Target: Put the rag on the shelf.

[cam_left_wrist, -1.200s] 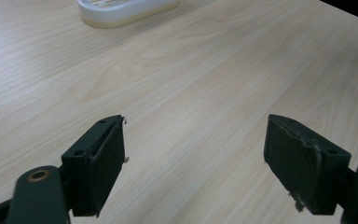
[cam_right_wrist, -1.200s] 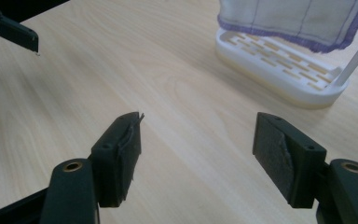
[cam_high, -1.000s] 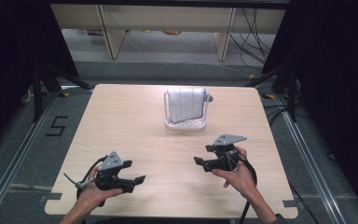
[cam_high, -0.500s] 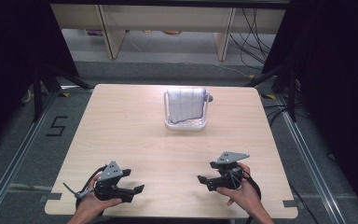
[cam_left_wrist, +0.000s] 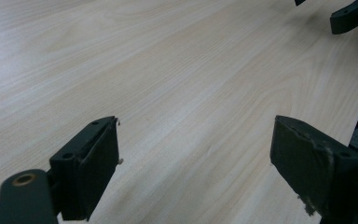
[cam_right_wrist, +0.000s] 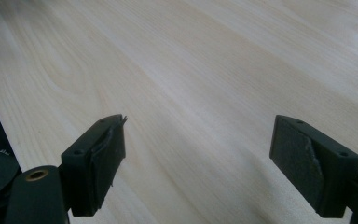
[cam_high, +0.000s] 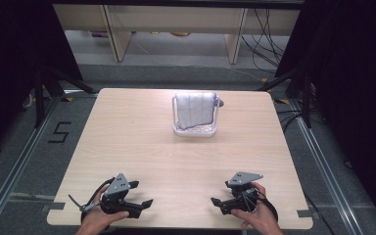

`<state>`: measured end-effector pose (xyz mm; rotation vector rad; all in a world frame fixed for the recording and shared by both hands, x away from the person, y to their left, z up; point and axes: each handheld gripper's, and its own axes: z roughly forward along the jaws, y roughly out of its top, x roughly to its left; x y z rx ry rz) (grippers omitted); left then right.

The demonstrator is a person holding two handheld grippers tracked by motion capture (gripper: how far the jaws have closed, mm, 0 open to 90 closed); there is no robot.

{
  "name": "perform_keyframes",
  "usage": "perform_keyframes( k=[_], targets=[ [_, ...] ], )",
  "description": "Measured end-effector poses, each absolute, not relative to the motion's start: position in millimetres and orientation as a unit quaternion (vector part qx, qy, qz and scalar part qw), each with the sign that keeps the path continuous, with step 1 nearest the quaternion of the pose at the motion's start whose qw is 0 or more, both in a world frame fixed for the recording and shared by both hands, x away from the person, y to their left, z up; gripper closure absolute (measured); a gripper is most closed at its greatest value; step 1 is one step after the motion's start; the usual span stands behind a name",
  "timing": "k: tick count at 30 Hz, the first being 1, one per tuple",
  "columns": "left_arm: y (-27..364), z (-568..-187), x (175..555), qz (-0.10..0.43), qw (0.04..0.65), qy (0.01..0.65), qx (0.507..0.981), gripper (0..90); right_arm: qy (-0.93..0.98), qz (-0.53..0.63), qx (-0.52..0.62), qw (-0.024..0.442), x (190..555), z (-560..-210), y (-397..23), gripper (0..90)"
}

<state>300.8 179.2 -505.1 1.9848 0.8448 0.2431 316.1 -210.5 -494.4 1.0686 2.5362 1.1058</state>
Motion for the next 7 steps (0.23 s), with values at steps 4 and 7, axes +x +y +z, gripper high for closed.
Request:
perform_keyframes(
  k=[4, 7],
  targets=[
    [179.0, -504.8, 301.2, 0.099, 0.464, 0.342, 0.811, 14.9, 0.848, 0.377, 0.361, 0.087, 316.3, -495.5, -209.7, 18.6],
    [180.1, -506.1, 302.3, 0.105, 0.461, 0.344, 0.812, 14.9, 0.85, 0.375, 0.359, 0.092, 316.4, -494.5, -210.5, 18.5]
  ],
)
